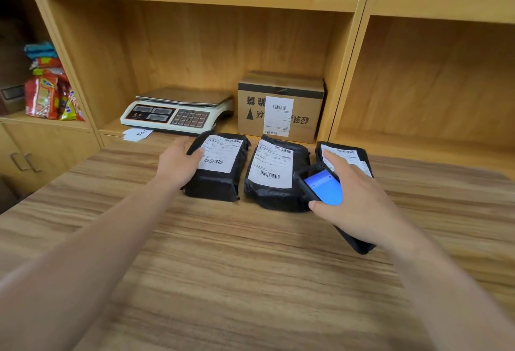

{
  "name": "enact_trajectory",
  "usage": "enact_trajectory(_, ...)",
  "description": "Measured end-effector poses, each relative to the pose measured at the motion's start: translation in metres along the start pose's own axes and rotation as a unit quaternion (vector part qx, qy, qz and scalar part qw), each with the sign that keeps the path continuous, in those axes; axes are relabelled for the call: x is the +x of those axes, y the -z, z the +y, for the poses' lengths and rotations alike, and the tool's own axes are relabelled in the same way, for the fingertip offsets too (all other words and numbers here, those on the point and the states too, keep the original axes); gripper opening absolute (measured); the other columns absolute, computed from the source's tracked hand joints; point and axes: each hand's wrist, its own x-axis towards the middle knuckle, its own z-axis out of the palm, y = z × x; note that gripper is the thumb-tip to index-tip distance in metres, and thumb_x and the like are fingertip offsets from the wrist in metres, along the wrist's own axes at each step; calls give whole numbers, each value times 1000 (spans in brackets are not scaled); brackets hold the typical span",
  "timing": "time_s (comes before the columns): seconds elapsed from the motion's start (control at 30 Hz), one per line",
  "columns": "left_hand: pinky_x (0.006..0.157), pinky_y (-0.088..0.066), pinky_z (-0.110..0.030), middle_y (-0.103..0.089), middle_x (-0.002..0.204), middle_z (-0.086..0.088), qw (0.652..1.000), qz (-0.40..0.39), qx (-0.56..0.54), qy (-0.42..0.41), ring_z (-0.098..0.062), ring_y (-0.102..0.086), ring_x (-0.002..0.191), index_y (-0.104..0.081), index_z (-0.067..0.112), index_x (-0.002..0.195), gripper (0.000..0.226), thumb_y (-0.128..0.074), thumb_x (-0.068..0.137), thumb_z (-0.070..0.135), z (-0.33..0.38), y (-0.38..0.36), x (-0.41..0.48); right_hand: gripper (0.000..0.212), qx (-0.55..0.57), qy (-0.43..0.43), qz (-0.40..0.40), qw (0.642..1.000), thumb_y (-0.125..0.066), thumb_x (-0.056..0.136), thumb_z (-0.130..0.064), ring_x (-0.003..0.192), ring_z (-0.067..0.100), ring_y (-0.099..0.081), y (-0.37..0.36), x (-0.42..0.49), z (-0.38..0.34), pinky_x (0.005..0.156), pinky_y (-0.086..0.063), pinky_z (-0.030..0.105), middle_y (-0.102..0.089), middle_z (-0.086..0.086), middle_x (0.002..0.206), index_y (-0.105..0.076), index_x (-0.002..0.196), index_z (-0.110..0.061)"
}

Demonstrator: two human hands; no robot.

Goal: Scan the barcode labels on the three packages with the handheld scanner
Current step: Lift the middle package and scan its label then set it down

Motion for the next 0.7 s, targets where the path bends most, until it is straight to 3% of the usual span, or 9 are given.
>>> enact_trajectory(0.13,113,-36,-38,-54,153,-7,986,30,75,-146,-27,-47,141,-49,14,152,57,-64,98,23,33,-6,-14,98,5,2,-1,1000,-71,77,-53,131,17,-39,-4,2,0,85,-35,32,-37,-11,151,-10,154,-48)
enact_trajectory(0.2,105,-42,-32,-53,155,-3,981,5,75,-181,-23,-56,130,-44,21,156,61,-64,98,19,44,-13,-19,98,10,4,-5,1000,-71,78,-52,131,16,-39,-4,3,0,85,-34,32,-38,-10,151,-10,154,-48)
enact_trajectory(0.27,93,-45,-30,-55,154,-3,980,-36,76,-183,-24,-63,118,-34,30,159,68,-63,99,22,54,-23,-23,98,13,7,-6,1000,-71,78,-51,131,16,-39,-4,2,0,85,-34,32,-38,-10,151,-10,154,-47)
enact_trajectory(0.33,92,-45,-30,-59,149,-6,974,-89,108,-179,-29,-64,119,-29,35,159,68,-61,100,26,61,-35,-23,97,11,10,-3,1000,-71,78,-52,131,16,-38,-3,1,2,86,-34,32,-38,-10,150,-10,154,-47)
enact_trajectory(0.43,79,-52,-36,-70,125,-11,939,-142,239,-202,-28,-65,95,-40,38,150,54,-47,102,14,65,-57,-19,96,13,4,1,1000,-70,78,-52,130,16,-39,0,0,5,85,-34,32,-39,-12,149,-11,154,-49)
enact_trajectory(0.53,64,-47,-35,-63,99,-6,913,-171,309,-202,-23,-61,80,-49,38,142,47,-40,104,12,70,-73,-16,95,13,-2,5,1000,-70,79,-50,126,17,-40,2,-1,10,83,-34,32,-39,-11,147,-11,154,-48)
enact_trajectory(0.6,65,-44,-35,-61,103,-9,906,-181,324,-201,-23,-57,79,-49,37,144,40,-39,108,23,74,-83,-16,95,15,-7,3,1000,-70,80,-49,126,16,-39,3,-3,12,83,-33,32,-39,-11,147,-11,155,-47)
enact_trajectory(0.7,74,-47,-38,-65,124,-16,903,-163,342,-204,-31,-60,97,-47,32,150,42,-41,108,34,75,-94,-11,95,17,-9,0,1000,-69,80,-49,124,15,-39,3,-6,16,83,-33,32,-39,-12,145,-11,154,-48)
